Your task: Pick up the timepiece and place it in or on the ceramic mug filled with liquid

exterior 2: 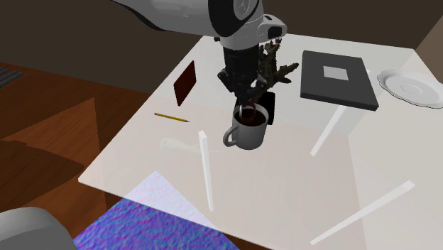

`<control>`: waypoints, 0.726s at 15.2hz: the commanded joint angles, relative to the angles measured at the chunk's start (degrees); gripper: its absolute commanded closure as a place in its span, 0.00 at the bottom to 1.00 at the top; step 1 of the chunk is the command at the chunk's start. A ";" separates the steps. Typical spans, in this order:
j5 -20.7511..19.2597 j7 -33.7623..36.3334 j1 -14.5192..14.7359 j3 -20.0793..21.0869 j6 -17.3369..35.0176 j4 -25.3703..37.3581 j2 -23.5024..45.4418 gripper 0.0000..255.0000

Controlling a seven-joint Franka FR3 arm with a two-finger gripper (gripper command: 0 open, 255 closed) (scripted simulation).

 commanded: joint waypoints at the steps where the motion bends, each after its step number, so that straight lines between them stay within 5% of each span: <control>1: 0.00 0.00 0.00 0.00 0.00 0.00 0.00 0.00; 6: 0.00 0.00 0.00 0.00 0.00 0.00 0.00 0.00; 11: 0.72 -0.47 0.33 0.01 -7.49 4.74 -2.79 0.00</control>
